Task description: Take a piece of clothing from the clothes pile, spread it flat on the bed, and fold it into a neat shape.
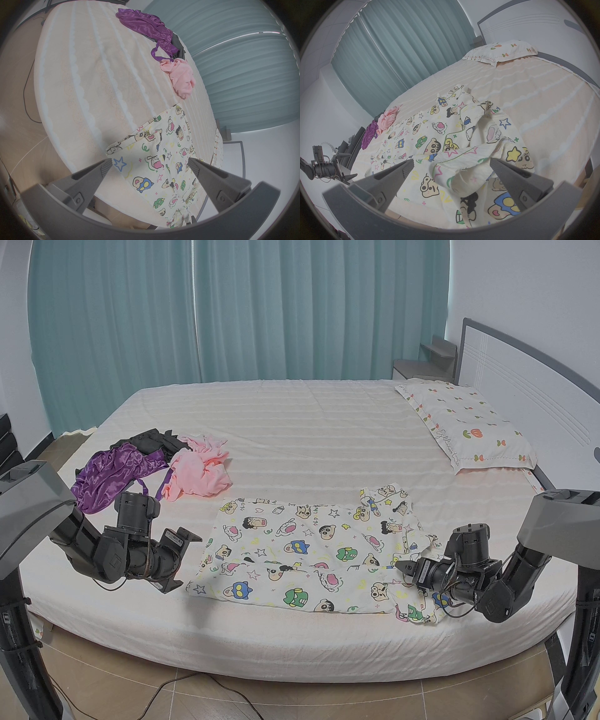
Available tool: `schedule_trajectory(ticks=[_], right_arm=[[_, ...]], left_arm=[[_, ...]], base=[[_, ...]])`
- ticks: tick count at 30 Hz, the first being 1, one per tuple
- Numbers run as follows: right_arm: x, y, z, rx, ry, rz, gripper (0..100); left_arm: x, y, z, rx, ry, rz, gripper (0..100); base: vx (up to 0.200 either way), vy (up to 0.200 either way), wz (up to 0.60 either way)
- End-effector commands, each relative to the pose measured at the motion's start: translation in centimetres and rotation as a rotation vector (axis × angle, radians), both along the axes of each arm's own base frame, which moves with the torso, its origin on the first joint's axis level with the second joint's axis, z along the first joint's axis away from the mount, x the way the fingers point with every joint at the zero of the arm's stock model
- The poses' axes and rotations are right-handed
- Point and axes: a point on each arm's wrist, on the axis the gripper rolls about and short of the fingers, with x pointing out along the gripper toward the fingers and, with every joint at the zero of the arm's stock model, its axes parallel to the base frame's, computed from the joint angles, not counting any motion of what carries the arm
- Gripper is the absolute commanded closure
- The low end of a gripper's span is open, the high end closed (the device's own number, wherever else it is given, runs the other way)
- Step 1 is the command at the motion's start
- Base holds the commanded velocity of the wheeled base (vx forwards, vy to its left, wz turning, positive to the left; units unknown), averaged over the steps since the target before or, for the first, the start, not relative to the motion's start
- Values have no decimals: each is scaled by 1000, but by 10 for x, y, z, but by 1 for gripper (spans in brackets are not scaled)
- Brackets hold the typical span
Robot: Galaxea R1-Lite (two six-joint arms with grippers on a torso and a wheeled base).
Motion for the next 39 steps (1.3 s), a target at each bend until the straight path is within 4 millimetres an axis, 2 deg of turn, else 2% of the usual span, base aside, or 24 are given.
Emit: schedule_trajectory(ticks=[1, 11, 18, 30, 39], right_arm=[[1, 1, -3, -5, 5, 5, 100], [-8, 5, 6, -74, -27, -3, 100], [-26, 21, 32, -75, -82, 33, 100], [-61, 47, 57, -99, -105, 103, 100], [-71, 55, 79, -102, -108, 138, 100]], left_arm=[[0, 0, -1, 0, 1, -1, 0], [0, 0, 0, -1, 0, -1, 0], [0, 0, 0, 0, 0, 0, 0], [0, -1, 0, 0, 0, -1, 0], [0, -1, 1, 0, -2, -1, 0]], base=[[0, 0, 0], [0, 0, 0], [0, 0, 0], [0, 0, 0], [0, 0, 0]])
